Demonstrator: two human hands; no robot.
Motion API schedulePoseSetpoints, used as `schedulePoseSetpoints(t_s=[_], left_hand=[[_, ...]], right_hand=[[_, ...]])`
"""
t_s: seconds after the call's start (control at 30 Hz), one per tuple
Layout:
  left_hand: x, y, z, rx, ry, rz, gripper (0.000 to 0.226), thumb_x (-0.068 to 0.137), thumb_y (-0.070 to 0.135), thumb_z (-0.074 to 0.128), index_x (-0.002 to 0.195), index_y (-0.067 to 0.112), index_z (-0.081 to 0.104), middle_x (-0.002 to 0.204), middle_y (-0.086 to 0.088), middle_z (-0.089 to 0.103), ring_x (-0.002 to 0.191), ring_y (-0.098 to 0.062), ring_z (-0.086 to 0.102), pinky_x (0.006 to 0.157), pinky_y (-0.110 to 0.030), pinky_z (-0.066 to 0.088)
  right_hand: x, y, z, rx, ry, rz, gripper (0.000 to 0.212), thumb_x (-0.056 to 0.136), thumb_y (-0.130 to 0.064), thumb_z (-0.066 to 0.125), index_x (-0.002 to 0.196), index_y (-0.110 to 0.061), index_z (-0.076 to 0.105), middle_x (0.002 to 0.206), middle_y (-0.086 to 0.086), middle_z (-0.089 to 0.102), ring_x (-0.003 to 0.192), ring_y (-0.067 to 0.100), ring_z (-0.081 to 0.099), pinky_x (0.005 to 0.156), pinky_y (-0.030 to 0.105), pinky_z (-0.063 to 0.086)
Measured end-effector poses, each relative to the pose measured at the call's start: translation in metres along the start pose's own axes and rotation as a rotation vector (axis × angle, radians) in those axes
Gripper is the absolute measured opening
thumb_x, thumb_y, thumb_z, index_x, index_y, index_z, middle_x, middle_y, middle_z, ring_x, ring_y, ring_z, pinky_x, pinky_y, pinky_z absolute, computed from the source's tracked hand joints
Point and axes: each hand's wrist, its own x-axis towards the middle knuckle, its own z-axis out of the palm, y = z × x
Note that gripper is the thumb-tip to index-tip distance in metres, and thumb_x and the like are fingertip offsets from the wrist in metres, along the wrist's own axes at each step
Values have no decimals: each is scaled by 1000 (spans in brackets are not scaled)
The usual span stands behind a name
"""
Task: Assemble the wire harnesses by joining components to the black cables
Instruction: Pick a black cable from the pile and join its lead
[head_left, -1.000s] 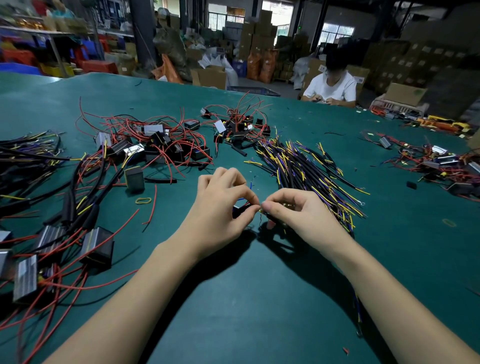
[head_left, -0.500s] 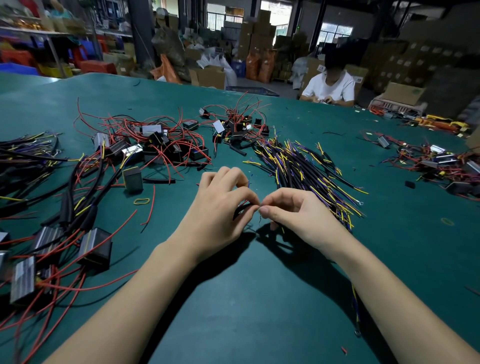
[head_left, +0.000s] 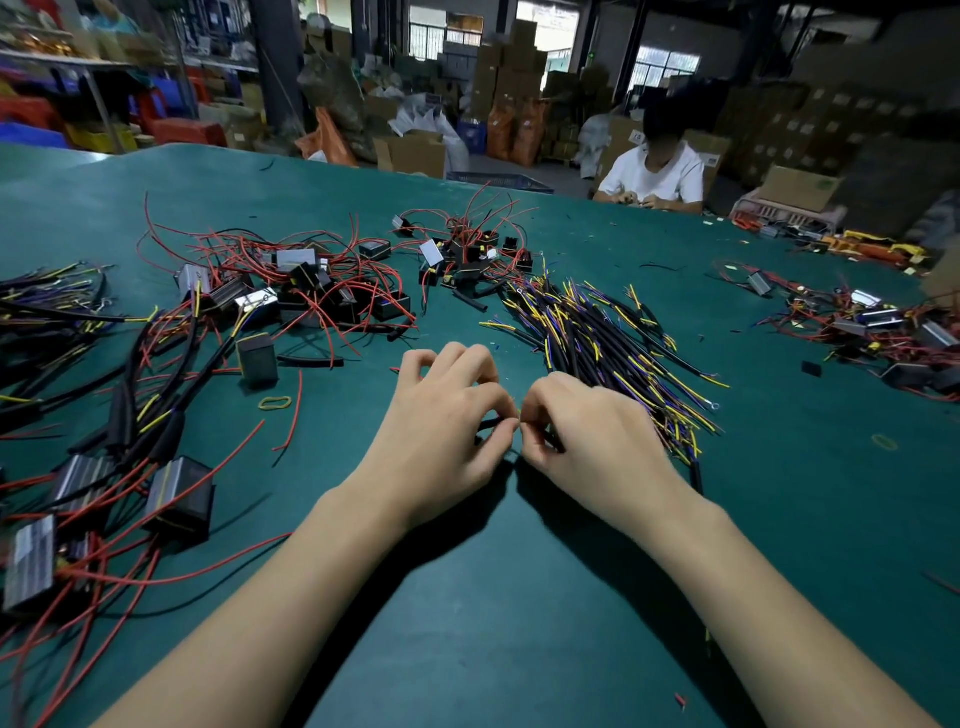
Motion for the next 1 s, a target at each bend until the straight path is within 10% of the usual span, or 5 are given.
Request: schedulePoseSetpoints(t_s=[0.23,0.4,0.73,1.0], left_hand=[[4,1,2,-408,83,-342,15,86,25,66,73,31,65,82,5,49,88,-10,47,89,-32,26],[-1,2,7,-272,115,-253,5,85,26,68,80,25,70,83,6,47,86,-10,47,86,-31,25],[0,0,7,-282,80,-181,15,82,33,58,80,23,69,85,6,44,87,-8,43,88,-30,24],[-1,-2,9,-320,36,-187,11,80,32,61,78,24,69,83,7,44,87,-10,46,87,-30,23]], right_hand=[[5,-10,6,-197,149,-89,11,83,-11,67,74,-10,60,66,4,56,48,22,55,39,29,34],[-1,-4,4,-106,37,-70,29,91,-24,40,82,-10,64,70,2,62,42,26,55,35,25,31],[0,-8,5,-198,15,31,28,89,-26,44,77,-13,66,64,1,64,41,27,57,41,21,23],[-5,6,6,102,-137,84,18,96,-36,47,102,-25,60,93,-5,65,85,25,61,64,36,46]])
